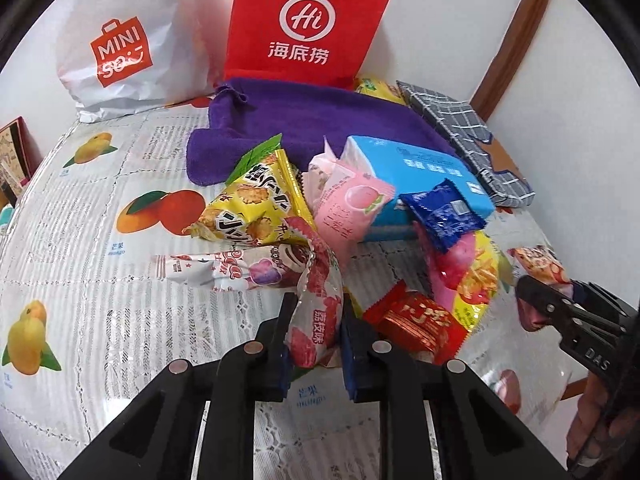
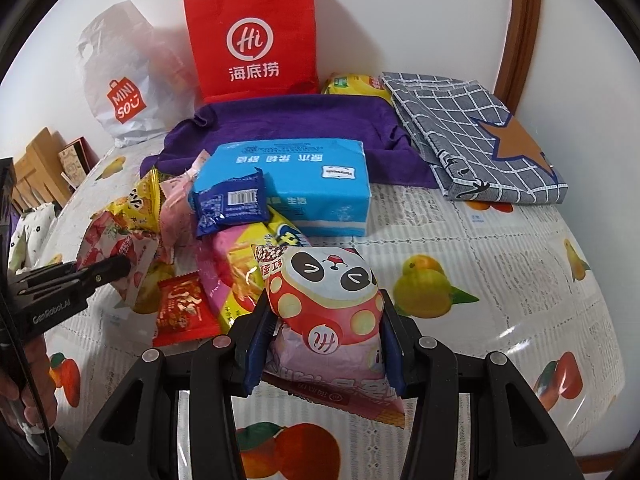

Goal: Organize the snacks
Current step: 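Lift both held packets and carry them over the purple towel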

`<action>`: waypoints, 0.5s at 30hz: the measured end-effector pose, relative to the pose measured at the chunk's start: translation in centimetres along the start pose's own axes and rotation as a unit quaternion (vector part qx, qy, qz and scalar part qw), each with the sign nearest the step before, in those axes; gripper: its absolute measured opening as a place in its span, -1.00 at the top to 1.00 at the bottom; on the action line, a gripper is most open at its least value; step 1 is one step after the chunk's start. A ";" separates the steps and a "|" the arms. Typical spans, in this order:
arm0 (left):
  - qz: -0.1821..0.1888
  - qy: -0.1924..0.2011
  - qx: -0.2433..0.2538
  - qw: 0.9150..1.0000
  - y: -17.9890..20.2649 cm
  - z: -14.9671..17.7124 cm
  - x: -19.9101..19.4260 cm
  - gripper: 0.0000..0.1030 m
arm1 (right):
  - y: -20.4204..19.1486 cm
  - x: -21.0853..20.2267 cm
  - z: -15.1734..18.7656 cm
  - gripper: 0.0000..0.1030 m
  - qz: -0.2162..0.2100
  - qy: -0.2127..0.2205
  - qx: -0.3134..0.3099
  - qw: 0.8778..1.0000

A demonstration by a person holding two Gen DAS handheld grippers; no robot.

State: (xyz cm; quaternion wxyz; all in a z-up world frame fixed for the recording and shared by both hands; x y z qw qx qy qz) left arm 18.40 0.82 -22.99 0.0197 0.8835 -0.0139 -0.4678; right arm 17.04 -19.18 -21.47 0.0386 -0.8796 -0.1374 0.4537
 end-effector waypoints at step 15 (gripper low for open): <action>0.015 0.021 0.002 1.000 -0.1 -0.9 -2.2 0.65 | -1.2 -0.5 -1.1 0.08 0.004 0.007 -0.005 1.000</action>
Point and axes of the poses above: each gripper's, at about its wrist camera, not at the fingertips, and x roughly the way its jaws point, y to its right, z to its underside, the point moved 10 cm from there along x, roughly the way its jaws point, and after that the axes turned 13 degrees about -z, right-handed, at the moved point
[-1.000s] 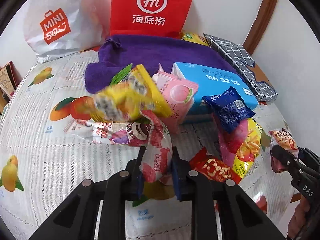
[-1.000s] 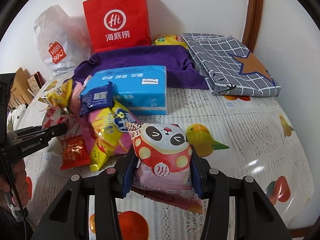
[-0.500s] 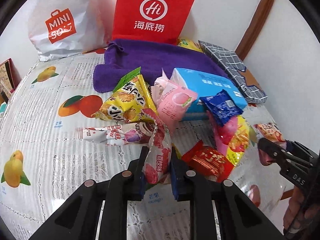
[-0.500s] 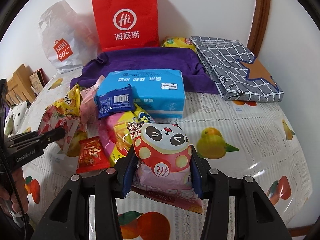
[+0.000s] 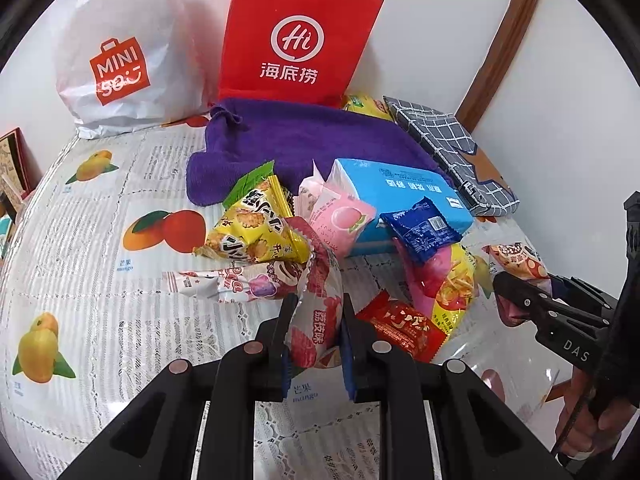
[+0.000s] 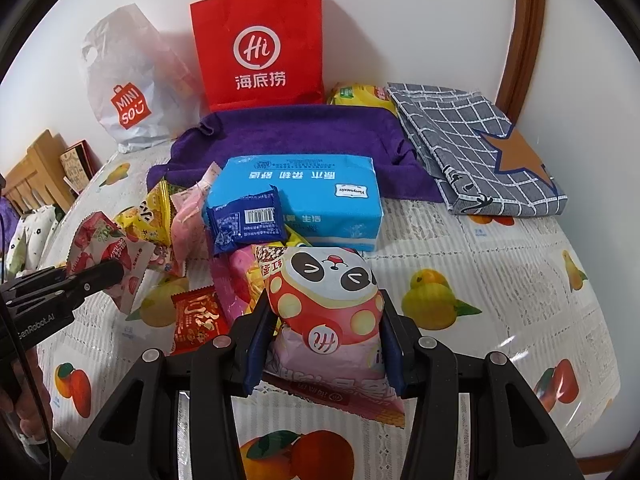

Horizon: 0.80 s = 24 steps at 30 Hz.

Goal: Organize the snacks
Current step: 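Lift both held packets and carry them over the purple towel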

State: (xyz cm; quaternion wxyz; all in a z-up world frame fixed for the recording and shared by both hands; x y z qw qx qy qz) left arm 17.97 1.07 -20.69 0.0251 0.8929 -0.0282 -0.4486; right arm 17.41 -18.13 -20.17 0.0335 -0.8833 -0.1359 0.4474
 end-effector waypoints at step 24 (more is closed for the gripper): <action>0.011 0.006 -0.012 1.000 -0.2 -0.8 -1.0 0.65 | -0.8 -0.4 -1.0 0.08 -0.004 0.010 -0.007 1.000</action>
Point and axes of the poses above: each gripper's, at about its wrist camera, not at the fingertips, and x roughly the way its jaws point, y to its right, z to its underside, the point moved 10 cm from there along x, roughly the way its jaws point, and after that the axes turned 13 degrees about -z, right-handed, at the moved point
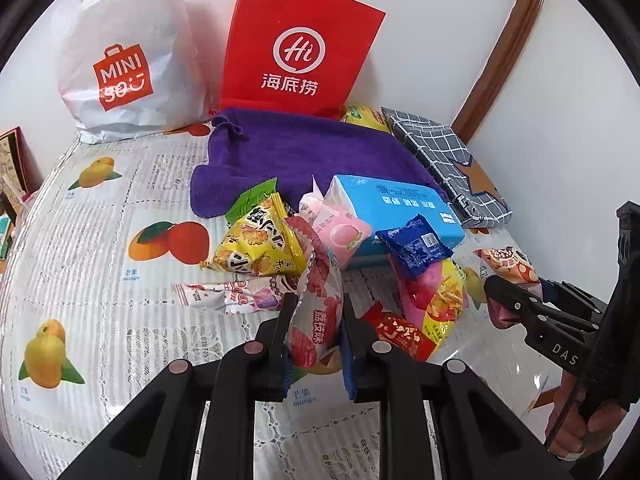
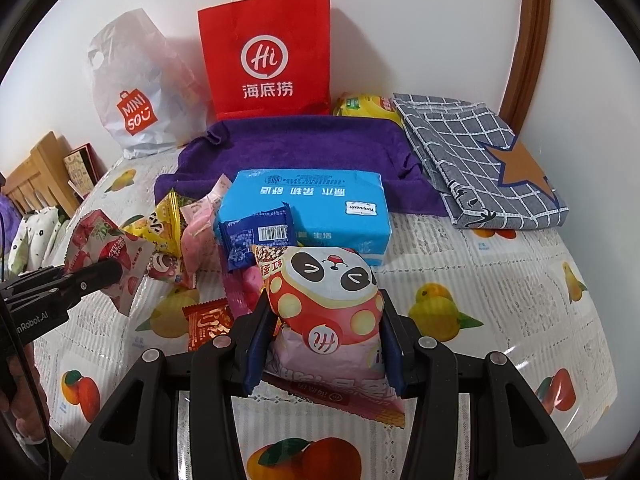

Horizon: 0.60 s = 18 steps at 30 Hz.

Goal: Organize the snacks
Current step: 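Lift both held packets and carry them over the purple towel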

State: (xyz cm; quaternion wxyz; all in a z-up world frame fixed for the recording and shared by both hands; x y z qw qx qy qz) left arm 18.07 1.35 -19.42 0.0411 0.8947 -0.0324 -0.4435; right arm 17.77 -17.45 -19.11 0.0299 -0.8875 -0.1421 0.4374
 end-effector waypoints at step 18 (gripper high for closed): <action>0.015 -0.002 -0.007 1.000 0.0 -1.3 -0.1 0.65 | 0.0 -0.1 -1.7 0.08 -0.008 0.013 0.001 1.000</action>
Point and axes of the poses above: each gripper's, at about its wrist camera, not at the fingertips, and x roughly the way its jaws point, y to its right, z to its underside, the point moved 10 cm from there along x, roughly the way its jaws point, and after that the axes turned 13 degrees about -z, right-handed, at the moved point
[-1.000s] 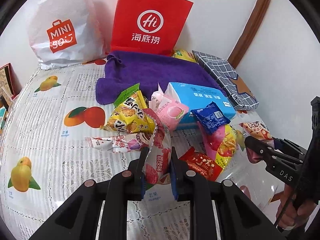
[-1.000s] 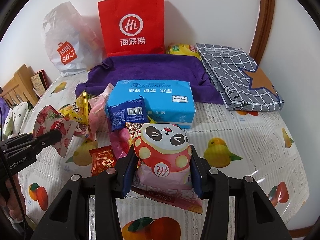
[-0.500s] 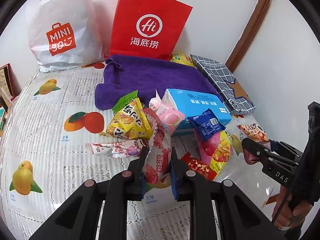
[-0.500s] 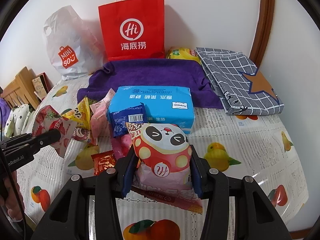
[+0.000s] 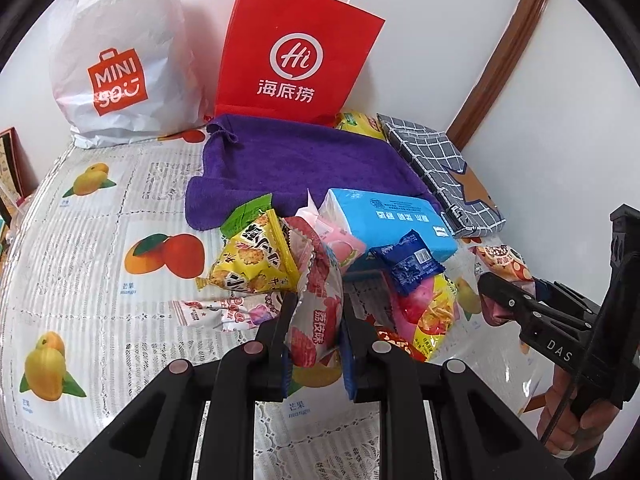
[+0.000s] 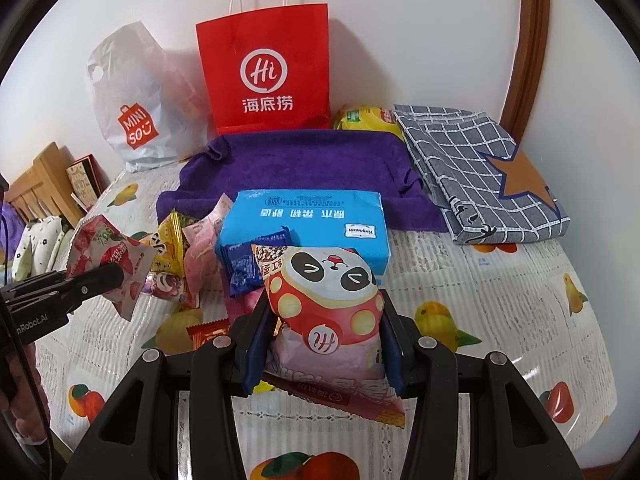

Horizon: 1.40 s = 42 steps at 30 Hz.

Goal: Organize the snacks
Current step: 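Lift both held packets and carry them over the purple towel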

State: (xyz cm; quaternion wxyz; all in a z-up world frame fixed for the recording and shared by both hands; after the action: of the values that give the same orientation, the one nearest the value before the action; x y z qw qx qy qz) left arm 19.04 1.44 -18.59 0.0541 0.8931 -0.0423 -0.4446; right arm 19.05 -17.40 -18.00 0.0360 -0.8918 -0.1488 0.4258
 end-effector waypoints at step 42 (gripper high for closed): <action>-0.003 0.016 0.042 0.999 4.5 -10.1 -0.9 0.65 | 2.1 1.6 -11.0 0.08 -0.008 0.048 -0.029 0.998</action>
State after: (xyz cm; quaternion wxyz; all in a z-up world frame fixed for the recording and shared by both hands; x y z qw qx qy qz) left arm 26.43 -2.31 -11.26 0.0161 0.9017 -0.0574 -0.4282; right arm 28.91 -18.26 -12.62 0.0203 -0.9108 -0.1665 0.3773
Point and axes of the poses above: each gripper's, at about its wrist camera, not at the fingertips, and x roughly the way its jaws point, y to its right, z to its underside, the point moved 10 cm from there along x, roughly the way its jaws point, and after that the axes turned 13 degrees about -z, right-handed, at the moved point
